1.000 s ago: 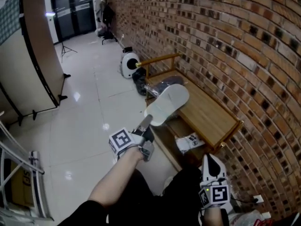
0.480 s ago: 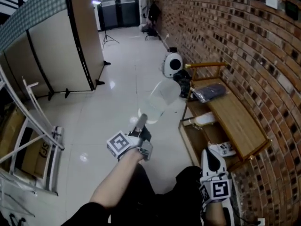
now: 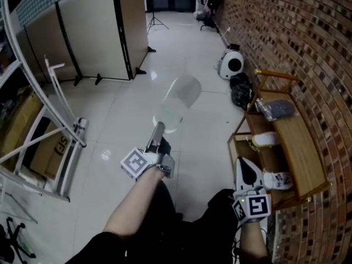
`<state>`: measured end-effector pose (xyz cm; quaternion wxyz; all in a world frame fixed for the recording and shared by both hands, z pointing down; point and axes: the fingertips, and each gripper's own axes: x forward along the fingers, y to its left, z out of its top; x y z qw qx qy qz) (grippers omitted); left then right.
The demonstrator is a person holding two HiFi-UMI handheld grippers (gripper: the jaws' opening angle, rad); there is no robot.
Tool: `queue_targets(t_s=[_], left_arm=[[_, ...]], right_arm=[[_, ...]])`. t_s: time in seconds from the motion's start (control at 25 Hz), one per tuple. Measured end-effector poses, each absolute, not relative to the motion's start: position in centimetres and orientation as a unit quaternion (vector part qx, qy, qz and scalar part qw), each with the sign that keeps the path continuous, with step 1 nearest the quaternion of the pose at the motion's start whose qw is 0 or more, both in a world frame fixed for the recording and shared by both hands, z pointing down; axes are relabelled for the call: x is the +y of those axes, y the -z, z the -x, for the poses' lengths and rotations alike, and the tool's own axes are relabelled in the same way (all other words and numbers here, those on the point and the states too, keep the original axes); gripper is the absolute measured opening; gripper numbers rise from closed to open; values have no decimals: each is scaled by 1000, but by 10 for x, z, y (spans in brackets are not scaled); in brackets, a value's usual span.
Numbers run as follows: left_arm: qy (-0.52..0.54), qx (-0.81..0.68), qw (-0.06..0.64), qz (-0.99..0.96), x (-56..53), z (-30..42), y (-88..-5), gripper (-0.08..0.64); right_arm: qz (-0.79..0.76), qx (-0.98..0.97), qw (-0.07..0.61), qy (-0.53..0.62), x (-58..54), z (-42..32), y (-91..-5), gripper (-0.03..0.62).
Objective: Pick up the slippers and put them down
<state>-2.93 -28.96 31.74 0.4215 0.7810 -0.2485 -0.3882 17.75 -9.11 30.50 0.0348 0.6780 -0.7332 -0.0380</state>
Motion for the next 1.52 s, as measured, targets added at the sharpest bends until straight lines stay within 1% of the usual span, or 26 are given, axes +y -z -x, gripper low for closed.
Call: queue_targets(t_s=[0.16, 0.36, 0.48, 0.6, 0.72, 0.88, 1.04, 1.12, 1.24, 1.32, 1.44, 1.52], left_arm=[[382, -291, 413, -774, -303, 59, -337, 52], [410, -297, 402, -763, -310, 80, -335, 52], [417, -303, 405, -755, -316, 77, -345, 52], [383, -339, 413, -753, -327, 78, -379, 52], [377, -342, 423, -750, -350, 66, -409, 52], [327, -408, 437, -732, -383, 51, -480, 52], [339, -397, 455, -721, -415, 20, -533, 52], [319, -408, 477, -710, -424, 11, -572, 52], [270, -441, 489, -702, -423, 8, -630, 52], [246, -454, 498, -697, -415, 3, -664, 52], [250, -450, 523, -679, -414, -3, -710, 52], [246, -448, 541, -668, -414, -6, -740, 51]], right_arm=[[-663, -748, 27, 32, -134, -166, -307, 9], [-643, -765, 17, 32, -180, -143, -310, 9], [-636, -771, 19, 27, -198, -135, -321, 9], [-639, -769, 27, 6, -212, -135, -344, 9], [-639, -768, 43, -5, -239, -145, -368, 9], [-640, -766, 56, -32, -275, -162, -415, 9], [-641, -763, 57, -67, -317, -173, -472, 9], [-640, -759, 64, -102, -337, -175, -508, 9], [-631, -745, 97, -194, -352, -173, -568, 9], [-633, -728, 101, -242, -353, -175, -603, 9], [-652, -706, 103, -257, -366, -180, -649, 9], [-660, -691, 125, -266, -372, -182, -685, 9]])
